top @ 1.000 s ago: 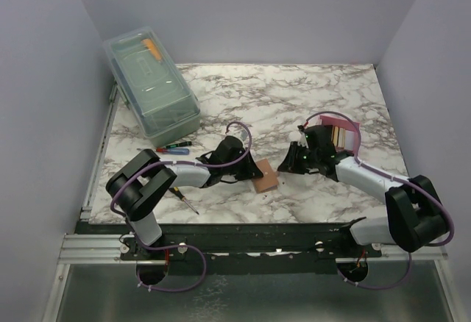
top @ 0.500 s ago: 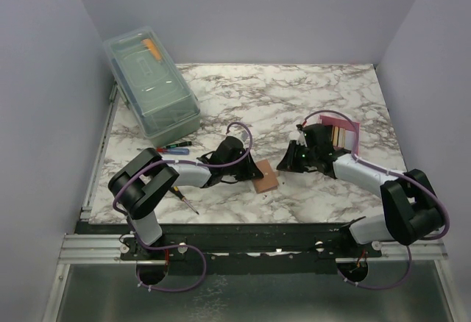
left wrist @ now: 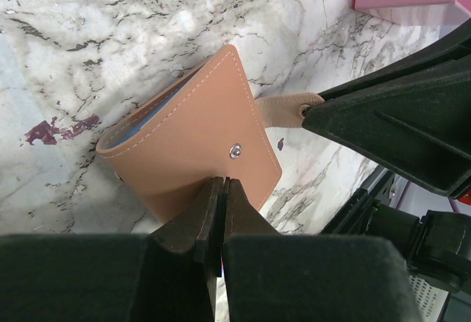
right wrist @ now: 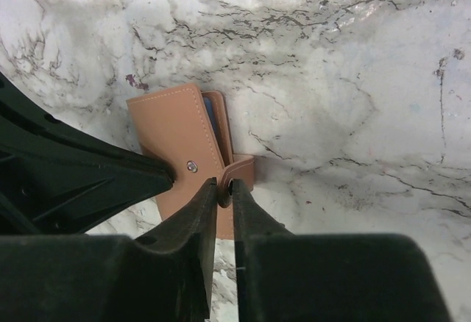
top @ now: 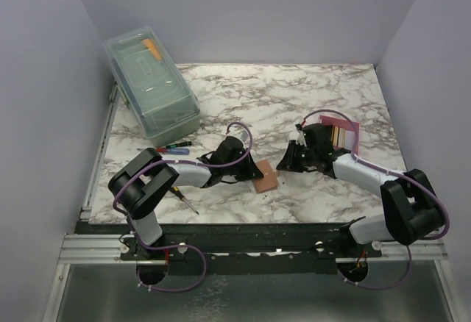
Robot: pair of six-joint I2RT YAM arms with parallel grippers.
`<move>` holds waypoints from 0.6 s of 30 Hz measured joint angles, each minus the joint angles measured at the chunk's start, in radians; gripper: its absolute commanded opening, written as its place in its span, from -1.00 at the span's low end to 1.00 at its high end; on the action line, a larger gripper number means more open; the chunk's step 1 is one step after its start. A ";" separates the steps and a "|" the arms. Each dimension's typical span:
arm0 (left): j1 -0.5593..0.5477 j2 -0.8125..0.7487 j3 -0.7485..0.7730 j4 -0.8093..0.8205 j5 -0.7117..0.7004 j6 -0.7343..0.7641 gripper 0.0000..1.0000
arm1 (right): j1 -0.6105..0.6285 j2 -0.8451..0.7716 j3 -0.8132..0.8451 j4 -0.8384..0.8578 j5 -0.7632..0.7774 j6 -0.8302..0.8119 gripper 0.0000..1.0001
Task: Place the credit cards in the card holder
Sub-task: Close the card holder at the center of the board.
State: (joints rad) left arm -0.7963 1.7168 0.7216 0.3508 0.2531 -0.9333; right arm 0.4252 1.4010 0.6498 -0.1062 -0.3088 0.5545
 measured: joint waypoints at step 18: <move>0.000 0.003 0.000 0.004 0.000 0.003 -1.00 | -0.001 0.060 0.000 0.066 -0.140 -0.018 -0.99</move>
State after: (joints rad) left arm -0.7963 1.7195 0.7216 0.3546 0.2535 -0.9302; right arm 0.4240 1.4605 0.6498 -0.0399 -0.4492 0.5369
